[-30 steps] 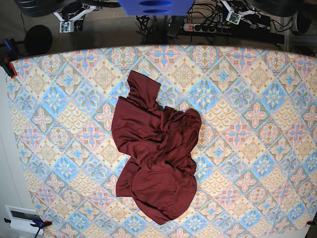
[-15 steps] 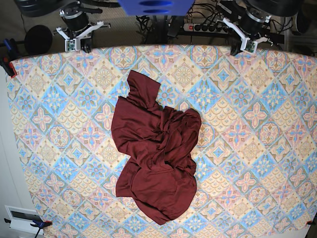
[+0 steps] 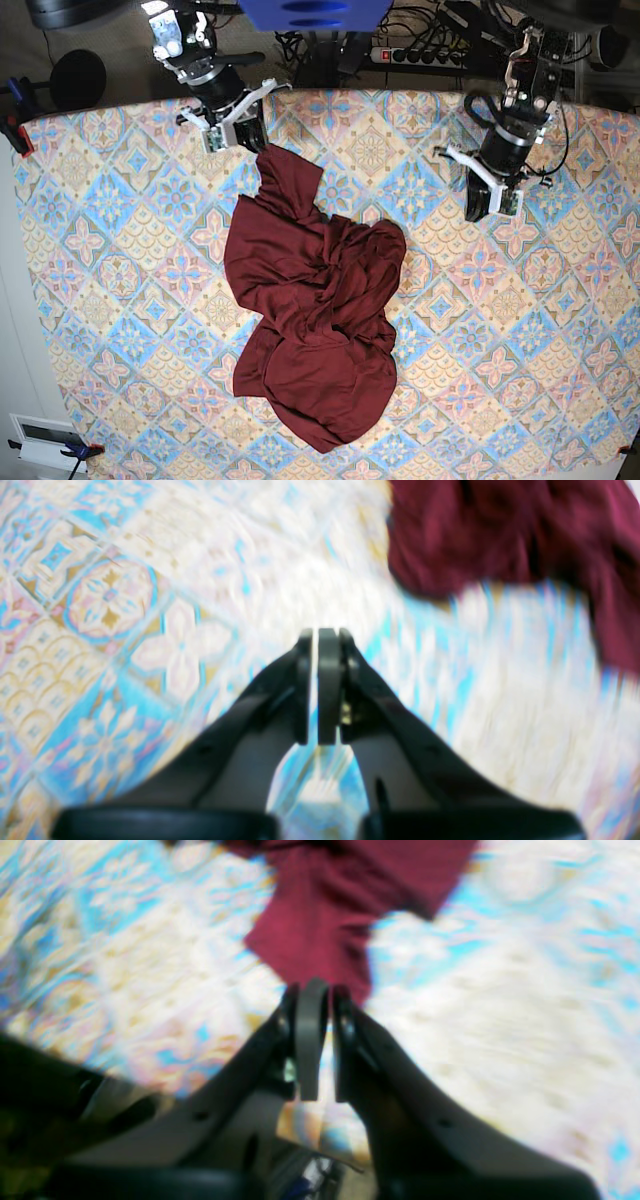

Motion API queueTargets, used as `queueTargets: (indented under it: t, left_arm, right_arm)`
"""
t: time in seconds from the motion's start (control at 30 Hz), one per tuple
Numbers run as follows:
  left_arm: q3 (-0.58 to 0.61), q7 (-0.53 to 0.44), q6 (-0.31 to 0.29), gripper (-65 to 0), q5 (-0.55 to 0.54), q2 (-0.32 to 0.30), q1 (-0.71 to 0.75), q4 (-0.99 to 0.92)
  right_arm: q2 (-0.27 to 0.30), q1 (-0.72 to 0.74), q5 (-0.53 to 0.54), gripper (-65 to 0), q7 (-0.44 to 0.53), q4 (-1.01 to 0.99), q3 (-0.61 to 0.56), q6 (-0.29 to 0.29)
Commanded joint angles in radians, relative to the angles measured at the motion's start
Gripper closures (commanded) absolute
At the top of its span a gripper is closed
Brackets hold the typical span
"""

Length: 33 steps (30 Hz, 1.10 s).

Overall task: Layout the t-shirt on the table in an organized manner, then fold the t-shirt properly
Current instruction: 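Lower both grippers onto the crumpled maroon shirt and grasp fabric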

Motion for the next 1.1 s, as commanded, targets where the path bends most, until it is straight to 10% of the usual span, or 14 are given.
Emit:
queueTargets:
  t: [0.0,0.3,0.6,0.83,1.07]
  left_arm:
    - [-0.004,0.016,-0.001,-6.8,-0.012,-0.004,-0.056,0.016]
    - [0.027,0.204,-0.002,-16.6,-0.043,0.154,-0.344,-0.156]
    - [0.274,0.204,-0.006,-19.3,-0.033,0.151,-0.494,-0.291]
    - [0.304,0.206,-0.134,-19.5,-0.032,0.151,-0.497,-0.292]
    - [0.343,0.197,-0.139,-19.5,0.027,0.185,-0.545,-0.41]
  right_arm:
    - [0.005,0.014,0.004,-6.2,0.019,0.017,-0.015,0.001]
    - [0.002,0.046,0.004,-7.7,0.016,0.016,-0.064,-0.002]
    - [0.002,0.042,0.004,-7.7,0.016,0.017,-0.063,-0.002]
    - [0.002,0.04,0.004,-7.7,0.014,0.017,-0.061,-0.002]
    - [0.002,0.046,0.004,-7.7,0.014,0.016,-0.063,-0.002]
